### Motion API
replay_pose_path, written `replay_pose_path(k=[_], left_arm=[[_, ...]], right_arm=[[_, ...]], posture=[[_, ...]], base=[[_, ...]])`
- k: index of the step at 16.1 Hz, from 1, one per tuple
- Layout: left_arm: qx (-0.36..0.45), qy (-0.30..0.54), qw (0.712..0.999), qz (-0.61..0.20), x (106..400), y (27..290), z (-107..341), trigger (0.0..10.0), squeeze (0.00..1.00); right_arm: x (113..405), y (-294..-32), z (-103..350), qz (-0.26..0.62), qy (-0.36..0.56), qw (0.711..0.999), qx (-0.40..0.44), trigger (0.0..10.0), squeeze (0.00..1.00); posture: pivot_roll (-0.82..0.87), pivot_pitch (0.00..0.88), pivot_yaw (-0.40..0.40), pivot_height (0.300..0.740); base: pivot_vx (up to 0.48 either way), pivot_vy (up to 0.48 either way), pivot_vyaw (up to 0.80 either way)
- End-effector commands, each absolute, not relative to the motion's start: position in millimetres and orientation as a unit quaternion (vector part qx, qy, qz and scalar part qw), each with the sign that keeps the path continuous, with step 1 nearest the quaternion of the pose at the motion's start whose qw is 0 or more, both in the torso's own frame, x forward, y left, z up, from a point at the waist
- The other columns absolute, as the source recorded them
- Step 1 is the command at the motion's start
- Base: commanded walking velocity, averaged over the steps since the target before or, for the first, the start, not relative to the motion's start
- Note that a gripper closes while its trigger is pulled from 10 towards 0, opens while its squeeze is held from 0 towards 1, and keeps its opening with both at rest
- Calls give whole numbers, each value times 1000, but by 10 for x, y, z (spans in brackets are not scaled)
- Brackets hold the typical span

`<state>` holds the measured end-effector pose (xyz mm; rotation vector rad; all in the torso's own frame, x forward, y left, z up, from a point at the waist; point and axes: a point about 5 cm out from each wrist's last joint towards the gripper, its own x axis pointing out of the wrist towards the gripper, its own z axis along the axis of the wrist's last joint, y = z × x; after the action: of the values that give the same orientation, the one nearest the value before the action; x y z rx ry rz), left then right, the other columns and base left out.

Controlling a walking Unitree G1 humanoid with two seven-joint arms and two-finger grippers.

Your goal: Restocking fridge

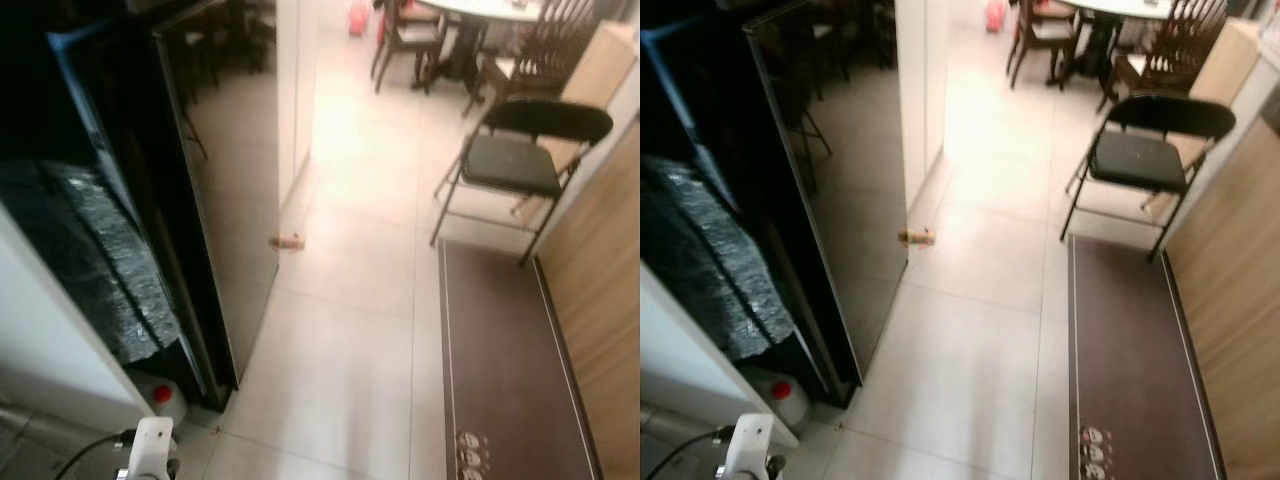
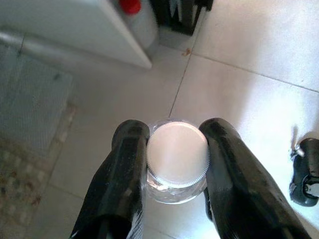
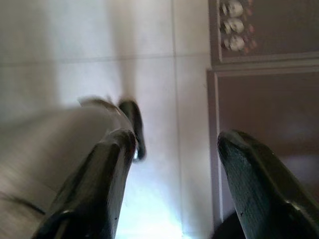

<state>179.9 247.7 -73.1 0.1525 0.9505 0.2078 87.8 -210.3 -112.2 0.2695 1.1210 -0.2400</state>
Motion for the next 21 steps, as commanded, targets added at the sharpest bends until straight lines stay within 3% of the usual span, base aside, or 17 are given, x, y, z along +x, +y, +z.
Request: replay_pose_path(k=[1, 7, 16, 21], left_arm=[[82, 475, 871, 98, 1697, 2514, -772, 10000, 0], [86, 484, 864, 104, 1624, 2625, -770, 10000, 0], [83, 484, 865, 102, 1646, 2580, -776, 10000, 0], [89, 488, 863, 100, 1637, 2557, -788, 10000, 0]], right_arm=[[827, -2110, -1131, -119, 531, 828, 132, 10000, 0], [830, -2098, -1132, -122, 529, 829, 135, 10000, 0], [846, -2117, -1125, -127, 525, 832, 131, 10000, 0], [876, -2164, -1097, -156, 494, 847, 119, 10000, 0]], posture=[[-76, 37, -37, 740], [-81, 37, -29, 740], [-84, 37, -35, 740], [-88, 41, -35, 740]], base=[[0, 424, 0], [0, 421, 0], [0, 357, 0], [0, 0, 0]])
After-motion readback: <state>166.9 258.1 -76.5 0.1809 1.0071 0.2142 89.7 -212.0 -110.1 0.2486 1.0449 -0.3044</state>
